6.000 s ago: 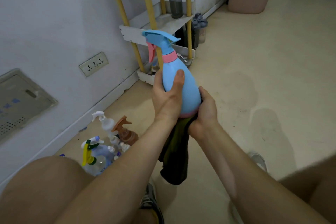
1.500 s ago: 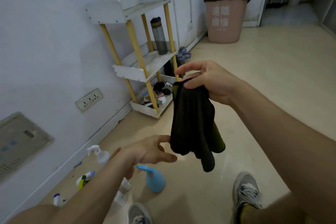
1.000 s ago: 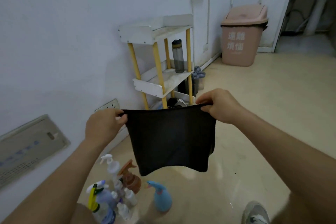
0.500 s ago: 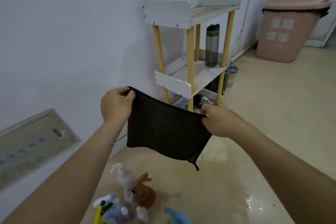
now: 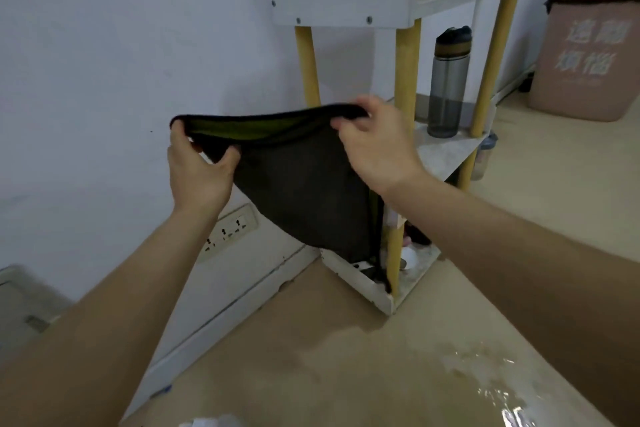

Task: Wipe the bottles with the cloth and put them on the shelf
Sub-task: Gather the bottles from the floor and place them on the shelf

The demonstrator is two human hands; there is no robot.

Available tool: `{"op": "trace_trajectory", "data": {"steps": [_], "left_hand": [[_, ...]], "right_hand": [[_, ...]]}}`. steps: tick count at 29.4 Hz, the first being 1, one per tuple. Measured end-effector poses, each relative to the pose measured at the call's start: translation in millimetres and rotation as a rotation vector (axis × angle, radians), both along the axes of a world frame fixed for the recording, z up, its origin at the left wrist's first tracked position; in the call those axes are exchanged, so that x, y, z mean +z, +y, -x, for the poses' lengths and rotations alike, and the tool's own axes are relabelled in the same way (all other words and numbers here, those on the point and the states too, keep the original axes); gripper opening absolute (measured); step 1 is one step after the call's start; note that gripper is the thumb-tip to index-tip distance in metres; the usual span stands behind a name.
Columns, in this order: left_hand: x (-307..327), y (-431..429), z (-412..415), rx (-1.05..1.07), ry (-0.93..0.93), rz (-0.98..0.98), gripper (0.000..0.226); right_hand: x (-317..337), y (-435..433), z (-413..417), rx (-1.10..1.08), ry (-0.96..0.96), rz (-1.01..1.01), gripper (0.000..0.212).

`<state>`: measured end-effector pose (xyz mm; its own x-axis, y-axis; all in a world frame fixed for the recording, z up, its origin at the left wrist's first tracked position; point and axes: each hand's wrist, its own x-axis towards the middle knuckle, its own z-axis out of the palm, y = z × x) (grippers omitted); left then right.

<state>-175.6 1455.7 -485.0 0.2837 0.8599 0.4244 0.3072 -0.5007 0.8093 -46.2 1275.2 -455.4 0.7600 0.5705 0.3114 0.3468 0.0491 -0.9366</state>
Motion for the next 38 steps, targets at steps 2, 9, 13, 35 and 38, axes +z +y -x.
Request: {"op": "trace_trajectory", "data": {"steps": [2,9,13,35,38], "left_hand": [[-10.9,10.7,-4.0,0.003,0.055,0.003,0.064],[-24.1,19.7,-48.5,-0.039,0.450,-0.306,0.059],[-36.2,26.8,-56.5,-0.042,0.545,-0.222,0.039],[-53.8,20.2,-118.5,-0.370,0.115,0.741,0.038],[-60.2,19.8,-120.0,-0.327,0.037,0.692,0.028]], "right_hand": [[2.7,28.3,-17.1,-0.014,-0.262,0.119,0.043],[-34.4,92.3,-76.6,-0.121,-0.464,0.752,0.099],[-49.6,97.0,-96.8,0.055,-0.308,1.026,0.074],[-122.5,-26.3,-29.5,-0.461,-0.413,0.801,0.041],[-141.2,-28.0,-29.3,-0.425,-0.281,0.824,0.037]]}}
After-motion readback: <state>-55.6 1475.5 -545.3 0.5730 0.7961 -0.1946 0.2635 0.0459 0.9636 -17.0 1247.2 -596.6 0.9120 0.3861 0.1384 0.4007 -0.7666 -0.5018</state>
